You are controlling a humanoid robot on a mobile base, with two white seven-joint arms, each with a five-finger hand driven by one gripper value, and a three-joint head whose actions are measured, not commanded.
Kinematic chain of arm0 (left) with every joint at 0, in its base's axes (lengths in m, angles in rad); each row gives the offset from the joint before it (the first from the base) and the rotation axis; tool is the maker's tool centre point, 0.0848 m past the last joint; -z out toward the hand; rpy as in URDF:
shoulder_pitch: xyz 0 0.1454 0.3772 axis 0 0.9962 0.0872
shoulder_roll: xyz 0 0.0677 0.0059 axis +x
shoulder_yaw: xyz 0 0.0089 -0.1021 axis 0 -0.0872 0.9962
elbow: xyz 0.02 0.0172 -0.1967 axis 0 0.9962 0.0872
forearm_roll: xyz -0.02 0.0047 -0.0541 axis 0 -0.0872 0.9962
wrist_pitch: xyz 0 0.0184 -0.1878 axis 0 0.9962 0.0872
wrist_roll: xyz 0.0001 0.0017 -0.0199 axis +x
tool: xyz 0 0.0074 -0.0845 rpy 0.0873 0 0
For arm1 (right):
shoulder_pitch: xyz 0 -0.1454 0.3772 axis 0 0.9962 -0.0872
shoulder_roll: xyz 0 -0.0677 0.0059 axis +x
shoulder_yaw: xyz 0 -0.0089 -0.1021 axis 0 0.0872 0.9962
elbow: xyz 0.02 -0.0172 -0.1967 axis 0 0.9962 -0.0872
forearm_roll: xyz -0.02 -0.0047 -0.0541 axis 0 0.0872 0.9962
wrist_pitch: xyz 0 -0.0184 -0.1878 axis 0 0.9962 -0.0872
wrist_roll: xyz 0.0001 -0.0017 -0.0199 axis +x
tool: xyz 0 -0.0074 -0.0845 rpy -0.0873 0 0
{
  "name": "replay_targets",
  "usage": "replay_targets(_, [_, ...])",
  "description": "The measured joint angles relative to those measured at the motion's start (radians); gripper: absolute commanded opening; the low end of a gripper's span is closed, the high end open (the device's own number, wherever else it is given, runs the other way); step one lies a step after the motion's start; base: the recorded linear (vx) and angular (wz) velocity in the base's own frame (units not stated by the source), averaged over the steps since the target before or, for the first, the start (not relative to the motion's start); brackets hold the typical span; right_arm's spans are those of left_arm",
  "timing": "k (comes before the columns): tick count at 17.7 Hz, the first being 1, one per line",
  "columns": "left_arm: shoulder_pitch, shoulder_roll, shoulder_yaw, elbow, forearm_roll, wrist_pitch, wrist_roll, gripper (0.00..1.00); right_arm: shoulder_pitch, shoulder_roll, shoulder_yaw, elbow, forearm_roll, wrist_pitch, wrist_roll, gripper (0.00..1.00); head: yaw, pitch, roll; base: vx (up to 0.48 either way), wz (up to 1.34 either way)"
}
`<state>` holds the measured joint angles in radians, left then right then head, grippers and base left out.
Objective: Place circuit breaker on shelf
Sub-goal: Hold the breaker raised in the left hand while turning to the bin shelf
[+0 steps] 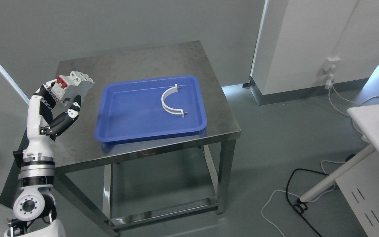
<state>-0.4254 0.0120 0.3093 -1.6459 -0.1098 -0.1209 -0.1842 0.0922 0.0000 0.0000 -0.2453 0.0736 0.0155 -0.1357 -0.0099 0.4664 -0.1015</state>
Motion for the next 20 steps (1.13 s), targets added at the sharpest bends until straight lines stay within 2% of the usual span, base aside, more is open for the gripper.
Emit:
replay_targets(13, [0.006,-0.008,0.02,-0.017,0.015,0.006,-0.004,0.11,0.0,0.0,0.0,0.0,0.0,0.0,0.0,1.0,0.0,0.0,0.0,-0.295,0.04])
replay_targets(20, [0.005,-0.01,0.034,-0.018,0.017,0.022,-0.004,0.11,0.0,0.0,0.0,0.0,0.0,0.0,0.0,1.0,0.0,0.0,0.0,-0.116,-0.28])
